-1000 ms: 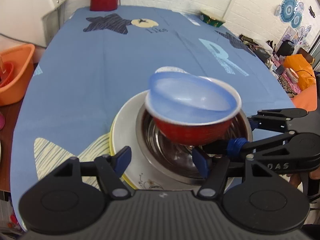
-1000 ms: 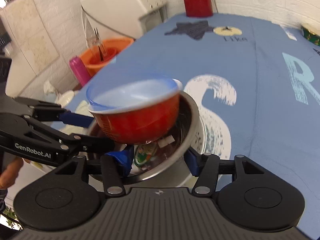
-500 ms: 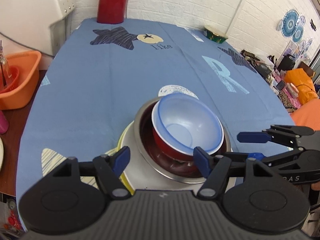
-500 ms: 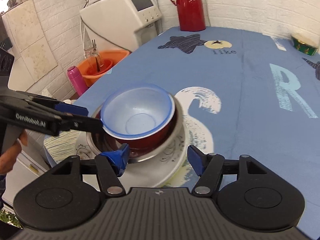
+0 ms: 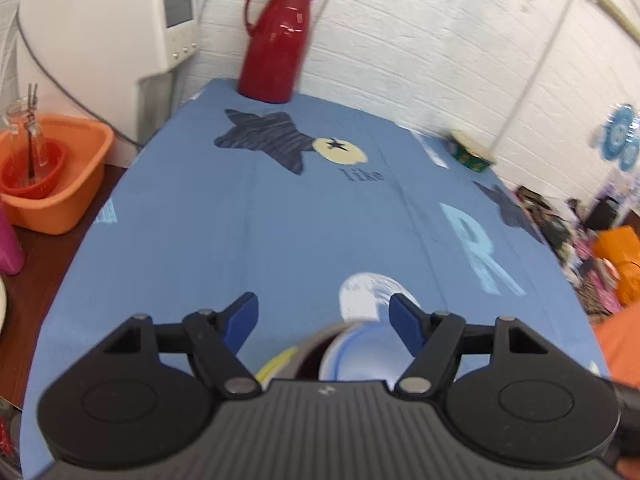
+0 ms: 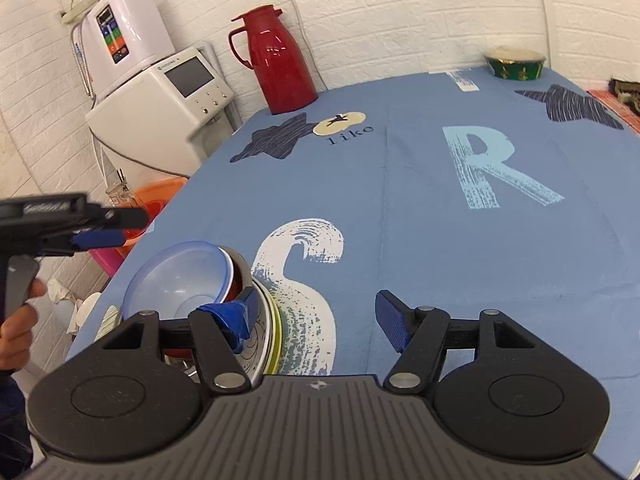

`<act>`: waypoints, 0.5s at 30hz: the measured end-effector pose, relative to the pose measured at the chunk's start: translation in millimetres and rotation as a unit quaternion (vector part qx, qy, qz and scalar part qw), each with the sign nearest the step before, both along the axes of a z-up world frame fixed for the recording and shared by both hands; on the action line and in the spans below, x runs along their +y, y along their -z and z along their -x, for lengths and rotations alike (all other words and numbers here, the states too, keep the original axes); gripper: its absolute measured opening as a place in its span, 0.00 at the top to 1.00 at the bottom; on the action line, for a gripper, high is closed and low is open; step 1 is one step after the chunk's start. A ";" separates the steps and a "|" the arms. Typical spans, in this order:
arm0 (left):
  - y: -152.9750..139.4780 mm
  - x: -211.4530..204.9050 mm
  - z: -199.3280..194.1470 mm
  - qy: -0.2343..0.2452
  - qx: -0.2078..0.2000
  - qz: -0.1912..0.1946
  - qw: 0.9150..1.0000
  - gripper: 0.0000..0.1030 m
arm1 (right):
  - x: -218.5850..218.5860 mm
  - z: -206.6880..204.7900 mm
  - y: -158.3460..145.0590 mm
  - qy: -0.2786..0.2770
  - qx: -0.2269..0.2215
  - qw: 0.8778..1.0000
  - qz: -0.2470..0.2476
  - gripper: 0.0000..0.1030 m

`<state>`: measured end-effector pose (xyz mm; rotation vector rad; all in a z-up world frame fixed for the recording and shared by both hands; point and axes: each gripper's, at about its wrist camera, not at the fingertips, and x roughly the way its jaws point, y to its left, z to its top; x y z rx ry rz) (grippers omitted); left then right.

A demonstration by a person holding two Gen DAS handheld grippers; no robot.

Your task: Organize plates and bowls

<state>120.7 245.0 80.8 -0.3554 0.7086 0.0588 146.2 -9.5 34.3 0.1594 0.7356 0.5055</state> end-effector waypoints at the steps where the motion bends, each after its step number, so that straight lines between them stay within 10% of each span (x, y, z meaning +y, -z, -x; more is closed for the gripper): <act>1: 1.1 -0.3 -7.7 -0.009 0.004 0.001 1.000 0.30 | -0.3 -0.5 0.8 -0.001 -0.001 1.000 -0.002 0.51; 15: -10.2 -73.9 33.6 -0.079 -0.094 -0.032 0.992 0.28 | -0.9 -3.8 4.2 0.099 -0.068 0.993 -0.006 0.51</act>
